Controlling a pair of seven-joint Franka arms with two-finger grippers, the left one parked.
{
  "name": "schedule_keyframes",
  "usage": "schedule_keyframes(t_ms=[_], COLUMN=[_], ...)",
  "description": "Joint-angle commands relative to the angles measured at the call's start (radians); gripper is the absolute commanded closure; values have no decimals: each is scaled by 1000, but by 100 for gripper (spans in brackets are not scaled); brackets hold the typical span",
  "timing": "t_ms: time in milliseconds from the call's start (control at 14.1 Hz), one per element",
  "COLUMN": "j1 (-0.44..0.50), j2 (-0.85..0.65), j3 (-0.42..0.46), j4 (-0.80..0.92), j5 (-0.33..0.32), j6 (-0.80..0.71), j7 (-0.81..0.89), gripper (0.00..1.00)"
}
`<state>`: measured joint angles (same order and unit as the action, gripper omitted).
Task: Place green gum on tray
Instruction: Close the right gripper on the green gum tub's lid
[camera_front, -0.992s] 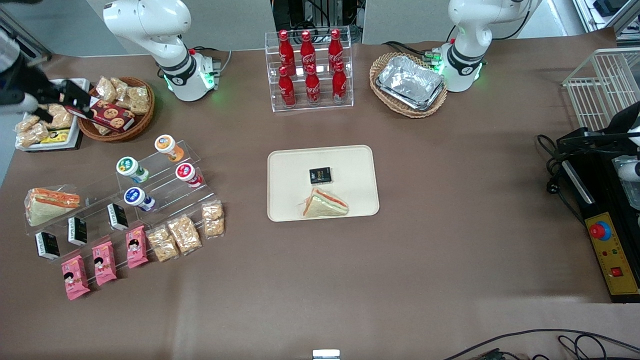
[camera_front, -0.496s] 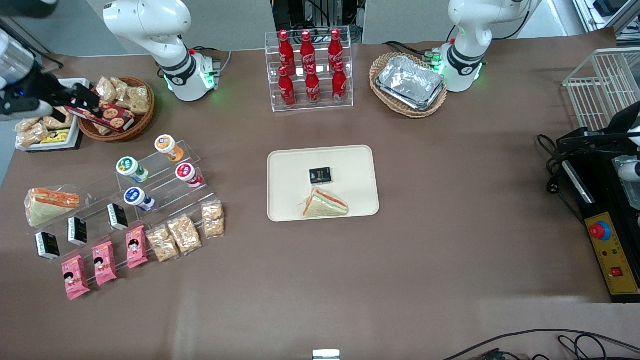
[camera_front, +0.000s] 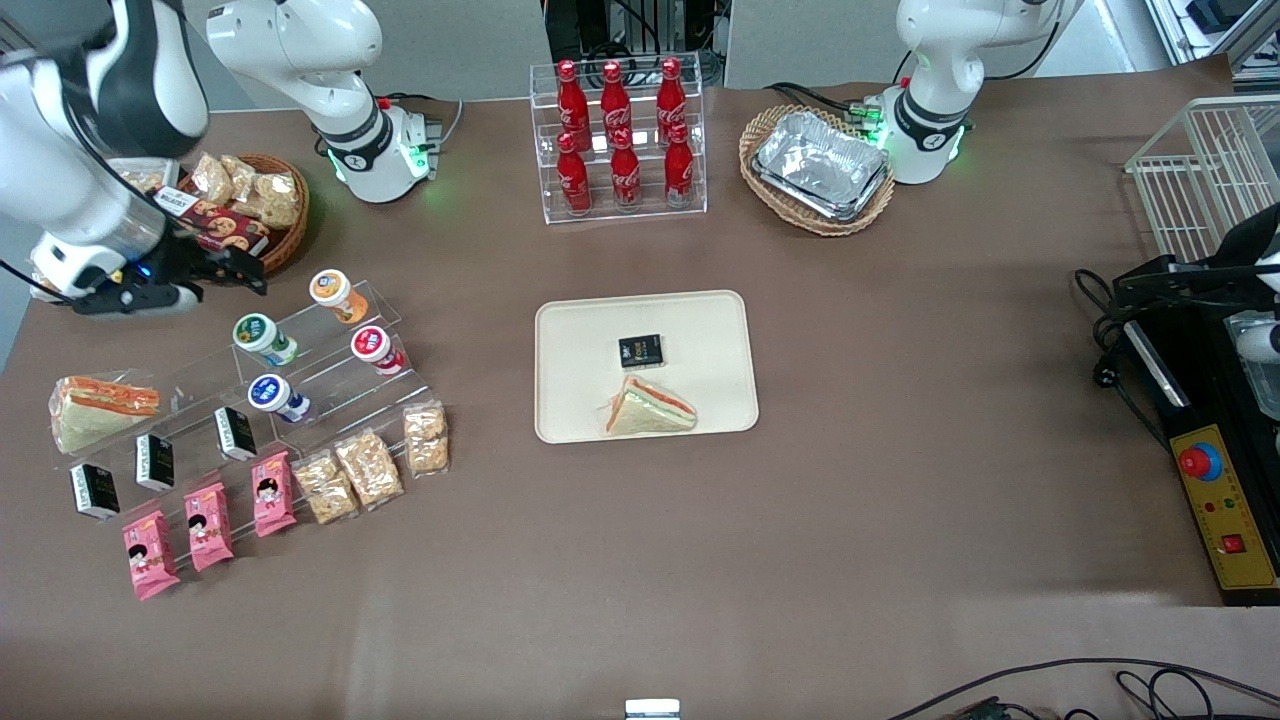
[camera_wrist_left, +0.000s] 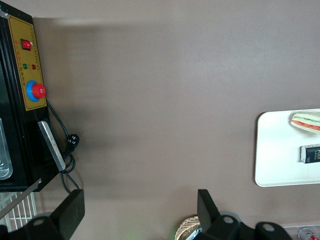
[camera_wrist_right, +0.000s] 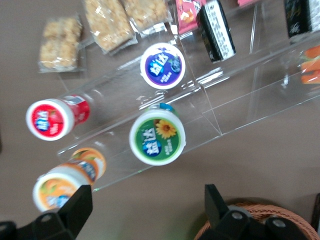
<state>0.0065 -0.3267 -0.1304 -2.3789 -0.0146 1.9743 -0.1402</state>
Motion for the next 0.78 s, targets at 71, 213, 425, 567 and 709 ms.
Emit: schedule_keyframes(t_ms=[71, 213, 425, 567, 709], j1=[-3, -3, 0, 7, 9], j2=[107, 113, 123, 132, 133], j3=[-25, -26, -25, -23, -21], j4=[-40, -46, -45, -42, -42], j5=[18, 22, 48, 53, 53], j6=[135, 141, 144, 162, 173], j7=[-10, -7, 2, 4, 5], gripper=[0, 0, 0, 0, 7])
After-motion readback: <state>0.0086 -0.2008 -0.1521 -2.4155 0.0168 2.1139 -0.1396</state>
